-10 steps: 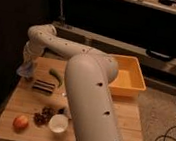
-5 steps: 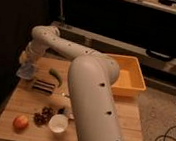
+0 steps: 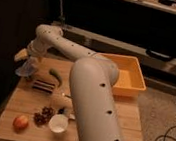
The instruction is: Place towel in metal cup
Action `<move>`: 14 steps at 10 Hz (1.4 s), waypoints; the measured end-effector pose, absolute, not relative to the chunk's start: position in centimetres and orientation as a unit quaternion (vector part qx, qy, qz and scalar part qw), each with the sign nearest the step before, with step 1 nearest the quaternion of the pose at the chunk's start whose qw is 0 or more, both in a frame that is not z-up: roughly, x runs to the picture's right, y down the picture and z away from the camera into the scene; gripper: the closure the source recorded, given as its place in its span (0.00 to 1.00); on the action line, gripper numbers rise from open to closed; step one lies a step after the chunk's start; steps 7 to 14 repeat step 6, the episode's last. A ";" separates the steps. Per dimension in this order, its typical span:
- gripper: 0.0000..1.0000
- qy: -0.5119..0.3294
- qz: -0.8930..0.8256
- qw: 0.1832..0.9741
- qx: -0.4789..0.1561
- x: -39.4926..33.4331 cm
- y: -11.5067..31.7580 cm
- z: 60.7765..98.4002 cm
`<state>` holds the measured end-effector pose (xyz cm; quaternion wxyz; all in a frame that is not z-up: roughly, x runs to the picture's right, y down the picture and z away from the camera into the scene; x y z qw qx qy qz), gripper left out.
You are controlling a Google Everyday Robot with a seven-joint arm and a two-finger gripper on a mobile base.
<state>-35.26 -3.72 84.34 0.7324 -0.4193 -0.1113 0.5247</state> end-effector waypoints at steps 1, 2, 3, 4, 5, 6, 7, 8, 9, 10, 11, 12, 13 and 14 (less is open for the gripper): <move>0.20 -0.112 0.530 0.732 -0.413 -34.3 -4.6 84.2; 0.20 -0.110 0.535 0.732 -0.407 -33.0 -5.3 84.4; 0.20 -0.107 0.540 0.733 -0.399 -31.5 -6.3 84.5; 0.20 -0.105 0.541 0.735 -0.396 -30.9 -6.5 84.7; 0.20 -0.105 0.540 0.735 -0.397 -31.0 -6.5 84.6; 0.20 -0.106 0.538 0.735 -0.398 -31.3 -6.4 84.5; 0.20 -0.106 0.538 0.735 -0.398 -31.3 -6.4 84.5; 0.20 -0.106 0.538 0.735 -0.398 -31.3 -6.4 84.5; 0.20 -0.106 0.538 0.735 -0.398 -31.3 -6.4 84.5; 0.20 -0.106 0.538 0.735 -0.398 -31.3 -6.4 84.5; 0.20 -0.106 0.538 0.735 -0.398 -31.3 -6.4 84.5; 0.20 -0.106 0.538 0.735 -0.398 -31.3 -6.4 84.5; 0.20 -0.106 0.538 0.735 -0.398 -31.3 -6.4 84.5; 0.20 -0.106 0.538 0.735 -0.398 -31.3 -6.4 84.5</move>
